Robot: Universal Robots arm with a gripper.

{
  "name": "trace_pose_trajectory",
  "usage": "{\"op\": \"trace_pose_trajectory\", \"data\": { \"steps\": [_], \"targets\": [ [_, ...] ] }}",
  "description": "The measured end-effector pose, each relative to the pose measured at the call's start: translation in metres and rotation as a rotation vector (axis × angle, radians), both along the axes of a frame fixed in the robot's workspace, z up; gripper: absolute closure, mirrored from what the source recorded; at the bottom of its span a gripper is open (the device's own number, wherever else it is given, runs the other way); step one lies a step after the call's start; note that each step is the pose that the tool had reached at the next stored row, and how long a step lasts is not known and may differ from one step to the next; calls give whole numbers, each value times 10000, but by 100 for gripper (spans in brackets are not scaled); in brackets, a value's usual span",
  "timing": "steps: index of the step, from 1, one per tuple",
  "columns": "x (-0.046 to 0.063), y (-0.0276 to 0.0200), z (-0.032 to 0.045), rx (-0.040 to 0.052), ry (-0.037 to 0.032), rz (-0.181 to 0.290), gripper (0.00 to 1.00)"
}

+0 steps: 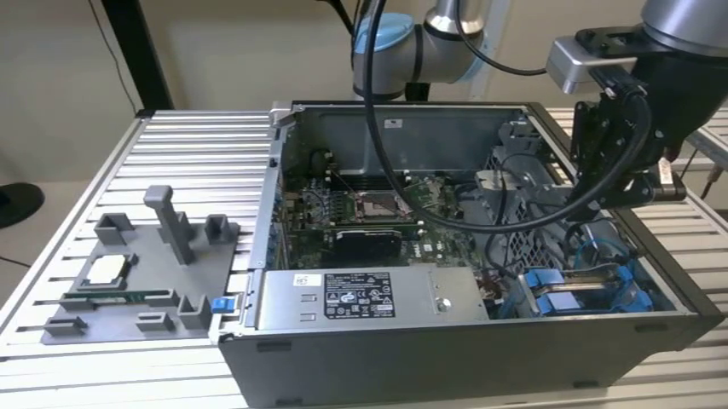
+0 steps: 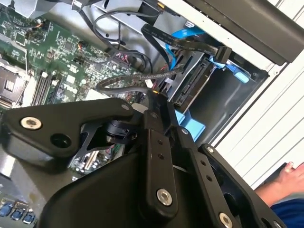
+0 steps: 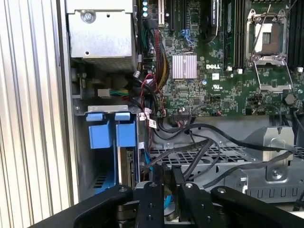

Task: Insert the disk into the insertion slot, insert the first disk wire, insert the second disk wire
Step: 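Insert the first disk wire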

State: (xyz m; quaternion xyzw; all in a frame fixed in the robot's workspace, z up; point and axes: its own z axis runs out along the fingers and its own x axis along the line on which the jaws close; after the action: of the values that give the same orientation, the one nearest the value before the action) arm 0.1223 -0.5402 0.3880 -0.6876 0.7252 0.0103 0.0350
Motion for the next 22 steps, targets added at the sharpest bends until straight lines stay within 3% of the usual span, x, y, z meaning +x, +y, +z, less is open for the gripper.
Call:
{"op": "trace_pose_trajectory", "data": {
  "steps": [7,17,22],
  "targets": [
    [10,-95,-40,-9,3,129,100],
    [61,-293,-93,-10,4,249,100],
    [119,-343,-101,-10,3,293,100]
  ]
}}
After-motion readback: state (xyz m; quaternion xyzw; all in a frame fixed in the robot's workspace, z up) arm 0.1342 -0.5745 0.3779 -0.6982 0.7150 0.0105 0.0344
